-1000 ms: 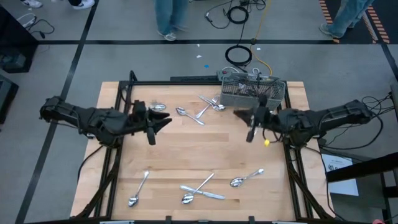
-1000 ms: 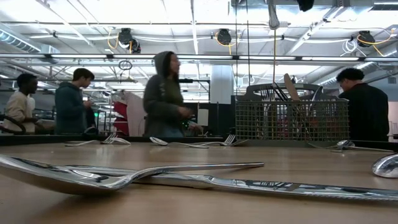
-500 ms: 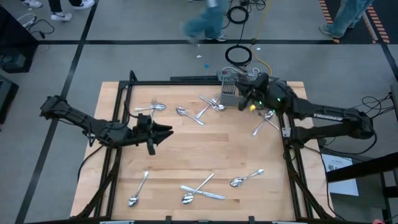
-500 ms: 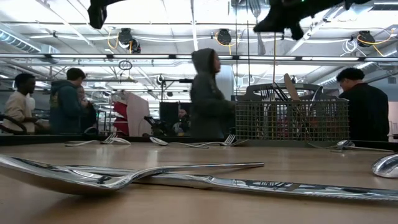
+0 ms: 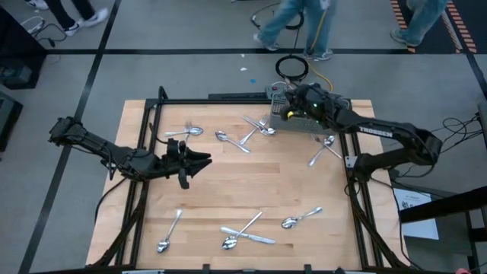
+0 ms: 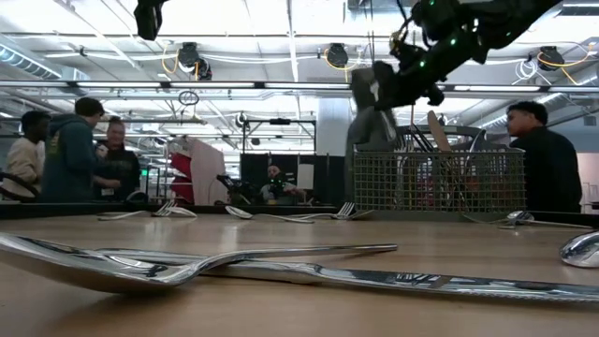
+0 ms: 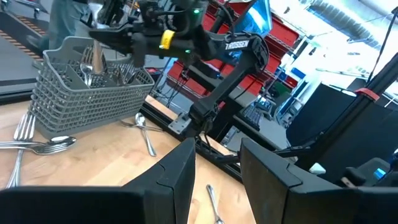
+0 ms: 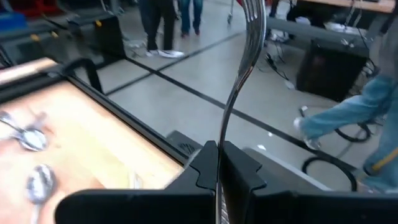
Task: Sort silverware
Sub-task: Put the silver fork into the gray utensil holder
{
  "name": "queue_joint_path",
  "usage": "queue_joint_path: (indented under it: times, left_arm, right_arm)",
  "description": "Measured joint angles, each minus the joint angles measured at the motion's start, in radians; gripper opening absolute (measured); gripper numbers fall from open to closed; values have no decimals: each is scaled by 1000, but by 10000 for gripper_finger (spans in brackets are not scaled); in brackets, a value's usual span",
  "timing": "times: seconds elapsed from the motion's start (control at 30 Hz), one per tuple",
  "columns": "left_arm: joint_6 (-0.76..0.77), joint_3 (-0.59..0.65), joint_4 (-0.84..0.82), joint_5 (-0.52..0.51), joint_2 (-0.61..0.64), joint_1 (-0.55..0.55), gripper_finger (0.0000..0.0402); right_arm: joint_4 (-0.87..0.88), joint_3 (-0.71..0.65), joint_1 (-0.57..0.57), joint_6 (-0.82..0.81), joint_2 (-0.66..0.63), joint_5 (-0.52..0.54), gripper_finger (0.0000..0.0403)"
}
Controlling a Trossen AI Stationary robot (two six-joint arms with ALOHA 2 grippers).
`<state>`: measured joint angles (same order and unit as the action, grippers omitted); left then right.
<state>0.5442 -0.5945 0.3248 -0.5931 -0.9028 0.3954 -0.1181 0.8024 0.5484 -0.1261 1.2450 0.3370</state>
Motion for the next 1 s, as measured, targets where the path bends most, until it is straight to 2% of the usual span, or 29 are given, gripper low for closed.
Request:
queue_joint_path:
  times: [0.43, 0.67, 1.0]
  left_arm:
    - [-1, 0, -3, 15, 0, 0, 132]
    - [-2, 0, -4, 15, 0, 0, 132]
    - [-2, 0, -5, 15, 0, 0, 132]
  right_arm:
    - [30, 0, 63, -29, 95, 5, 0]
    - [39, 0, 68, -42, 99, 2, 1]
    - [118, 0, 67, -77, 99, 0, 23]
